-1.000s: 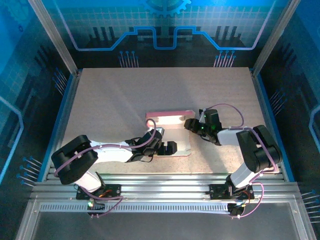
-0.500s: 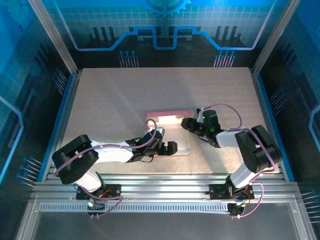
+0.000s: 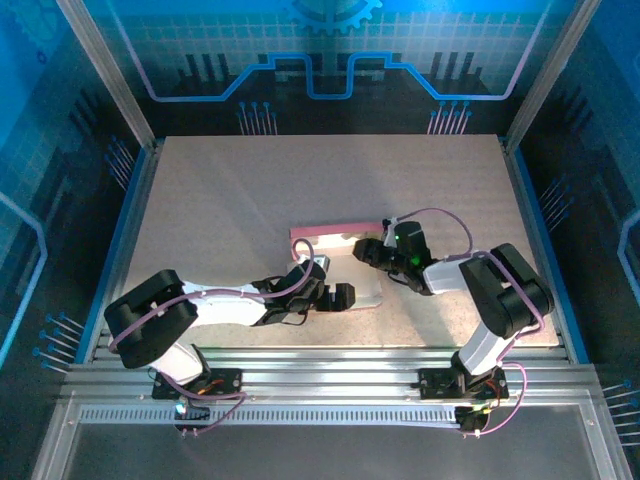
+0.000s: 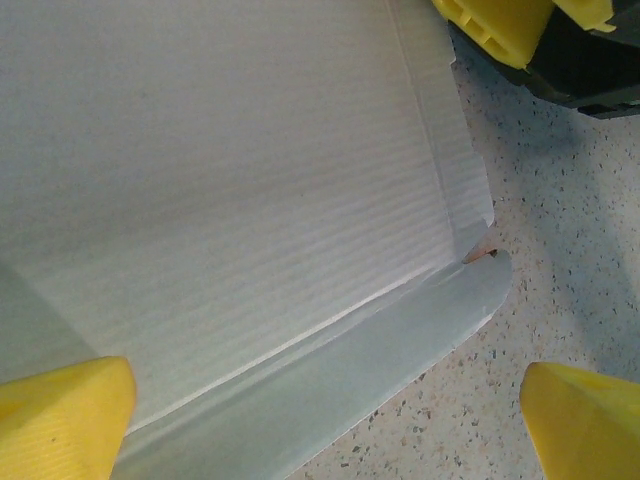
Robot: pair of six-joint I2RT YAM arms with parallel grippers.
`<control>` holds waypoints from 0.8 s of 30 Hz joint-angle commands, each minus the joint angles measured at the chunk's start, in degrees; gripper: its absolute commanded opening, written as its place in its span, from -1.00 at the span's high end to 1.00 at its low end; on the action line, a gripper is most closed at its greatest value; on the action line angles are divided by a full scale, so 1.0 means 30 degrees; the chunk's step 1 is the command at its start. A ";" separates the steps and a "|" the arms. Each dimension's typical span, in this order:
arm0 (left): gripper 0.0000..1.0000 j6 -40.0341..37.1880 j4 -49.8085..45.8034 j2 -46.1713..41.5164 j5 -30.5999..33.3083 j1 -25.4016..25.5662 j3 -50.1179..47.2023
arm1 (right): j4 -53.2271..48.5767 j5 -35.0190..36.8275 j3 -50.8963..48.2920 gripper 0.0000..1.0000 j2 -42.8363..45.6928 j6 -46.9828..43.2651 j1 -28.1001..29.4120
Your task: Fold the paper box
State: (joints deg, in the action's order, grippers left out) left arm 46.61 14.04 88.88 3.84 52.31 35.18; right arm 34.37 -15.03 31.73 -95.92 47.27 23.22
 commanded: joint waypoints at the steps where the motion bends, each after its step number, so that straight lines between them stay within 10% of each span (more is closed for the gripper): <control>1: -0.99 0.0258 -0.0553 0.0464 -0.0171 0.0228 -0.0651 | -0.0483 0.0480 0.0291 0.08 0.0040 -0.0101 0.0286; 24: -0.99 0.0291 -0.0494 0.0897 -0.0398 0.0256 -0.0096 | -1.3312 0.0431 0.0799 0.00 1.0725 -0.5448 -0.1362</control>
State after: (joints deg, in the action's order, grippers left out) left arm 46.63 14.76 89.10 4.16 52.47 35.00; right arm 3.29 -12.86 30.98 -66.85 34.92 20.01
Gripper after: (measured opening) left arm 0.994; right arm 0.498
